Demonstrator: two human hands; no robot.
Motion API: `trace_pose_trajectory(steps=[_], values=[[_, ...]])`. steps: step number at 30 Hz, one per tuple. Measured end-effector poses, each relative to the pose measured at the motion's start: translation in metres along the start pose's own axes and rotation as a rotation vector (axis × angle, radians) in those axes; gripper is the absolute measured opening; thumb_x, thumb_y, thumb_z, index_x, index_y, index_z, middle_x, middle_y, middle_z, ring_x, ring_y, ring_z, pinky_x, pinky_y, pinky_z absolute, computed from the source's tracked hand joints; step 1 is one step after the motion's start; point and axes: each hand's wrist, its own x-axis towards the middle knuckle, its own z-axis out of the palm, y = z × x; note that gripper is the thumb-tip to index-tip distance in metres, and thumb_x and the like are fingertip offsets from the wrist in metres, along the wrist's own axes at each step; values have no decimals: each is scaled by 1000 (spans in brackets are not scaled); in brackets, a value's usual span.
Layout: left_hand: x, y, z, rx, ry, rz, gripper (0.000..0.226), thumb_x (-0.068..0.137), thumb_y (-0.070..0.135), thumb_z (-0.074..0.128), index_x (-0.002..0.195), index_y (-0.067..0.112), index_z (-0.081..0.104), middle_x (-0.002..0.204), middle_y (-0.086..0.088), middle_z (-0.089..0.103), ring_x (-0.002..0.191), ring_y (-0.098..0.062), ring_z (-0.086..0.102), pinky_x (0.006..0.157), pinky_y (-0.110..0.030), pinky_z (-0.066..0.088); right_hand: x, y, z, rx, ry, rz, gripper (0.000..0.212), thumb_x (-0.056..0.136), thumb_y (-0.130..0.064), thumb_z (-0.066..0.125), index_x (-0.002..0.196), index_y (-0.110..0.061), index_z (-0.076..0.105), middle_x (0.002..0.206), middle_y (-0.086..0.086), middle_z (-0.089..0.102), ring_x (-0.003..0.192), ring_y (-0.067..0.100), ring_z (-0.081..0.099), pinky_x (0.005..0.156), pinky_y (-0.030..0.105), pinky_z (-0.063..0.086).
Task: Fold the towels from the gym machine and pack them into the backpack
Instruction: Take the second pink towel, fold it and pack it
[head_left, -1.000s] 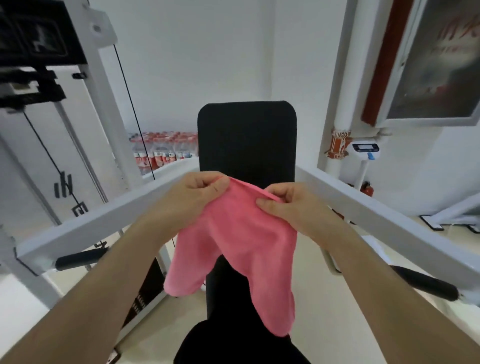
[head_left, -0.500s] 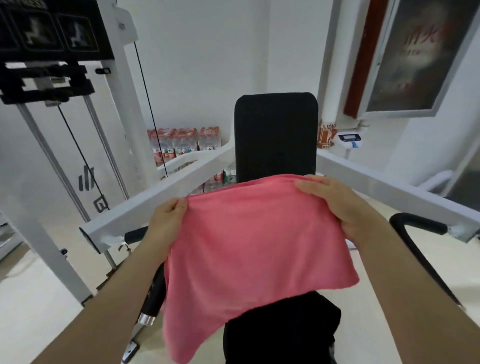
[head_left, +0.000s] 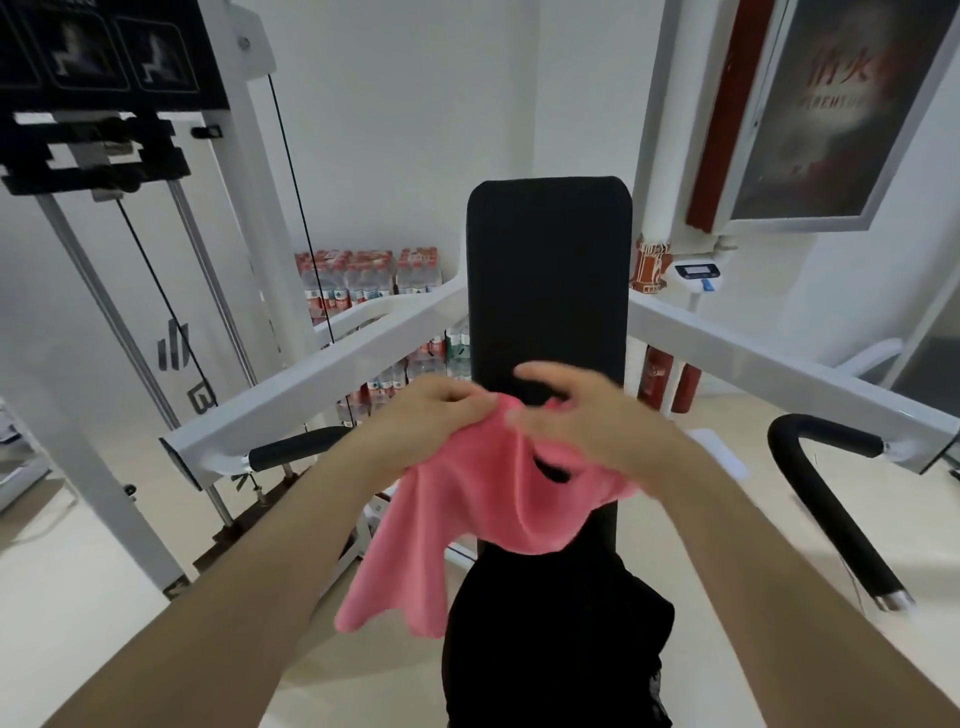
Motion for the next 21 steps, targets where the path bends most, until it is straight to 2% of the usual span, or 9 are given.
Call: trace_pose_trajectory(steps=[2, 4, 5, 7, 9, 12, 14, 18, 21], values=[[4, 14, 12, 36, -75, 112, 18, 91, 25, 64, 89, 13, 76, 88, -10, 75, 86, -23, 71, 86, -41, 57, 3, 2, 16, -87, -123, -34, 10, 84, -20, 72, 93, -18, 68, 78, 12, 70, 67, 27, 66, 70, 33, 57], [8, 20, 12, 102, -57, 189, 10, 86, 27, 71, 89, 18, 74, 75, 1, 72, 72, -12, 68, 70, -26, 57, 7, 9, 6, -63, 9, -38, 19, 87, -15, 67, 70, -8, 65, 57, 7, 60, 50, 14, 55, 55, 28, 49], [9, 19, 9, 121, -44, 193, 8, 83, 27, 74, 89, 22, 72, 68, 6, 67, 63, -6, 63, 61, -20, 51, 8, 13, -4, -20, 65, -19, 22, 88, -13, 66, 67, -6, 65, 56, 8, 60, 51, 12, 55, 55, 26, 48], [9, 7, -2, 151, -59, 123, 11, 81, 27, 76, 88, 24, 68, 70, 9, 66, 64, -6, 63, 62, -21, 50, 10, 22, -27, 126, 158, 29, 14, 88, -9, 64, 77, -6, 72, 72, 16, 70, 67, 20, 65, 69, 35, 54], [7, -10, -8, 142, -81, 21, 13, 80, 29, 76, 86, 22, 66, 84, 4, 73, 76, -14, 71, 70, -31, 57, 16, 38, -48, 243, 246, 99, 16, 88, -7, 62, 77, -11, 73, 74, 11, 73, 71, 21, 69, 73, 35, 57], [-1, -34, -12, 30, -15, -87, 19, 80, 30, 74, 81, 18, 60, 85, -5, 72, 66, -21, 69, 51, -28, 54, 25, 68, -66, 339, 365, 236, 15, 84, -15, 65, 72, -14, 73, 72, 7, 71, 73, 23, 67, 77, 39, 55], [-6, -45, -14, -126, 6, -148, 19, 78, 27, 74, 80, 15, 59, 83, -8, 70, 66, -23, 66, 51, -30, 53, 28, 86, -71, 385, 429, 306, 11, 81, -20, 66, 73, -14, 71, 76, 8, 69, 76, 24, 64, 83, 43, 53], [-10, -54, -20, -470, 150, -139, 4, 78, 20, 69, 77, 17, 67, 83, -3, 68, 66, -18, 63, 52, -25, 53, 28, 107, -75, 363, 511, 388, 14, 81, -25, 64, 77, -13, 69, 75, 8, 63, 77, 25, 59, 74, 39, 47], [-8, -59, -24, -562, 210, -62, 9, 81, 19, 64, 83, 18, 73, 81, -3, 65, 61, -14, 56, 52, -23, 53, 32, 117, -75, 292, 480, 450, 18, 79, -29, 62, 79, -12, 67, 78, 10, 65, 78, 28, 60, 73, 39, 48]])
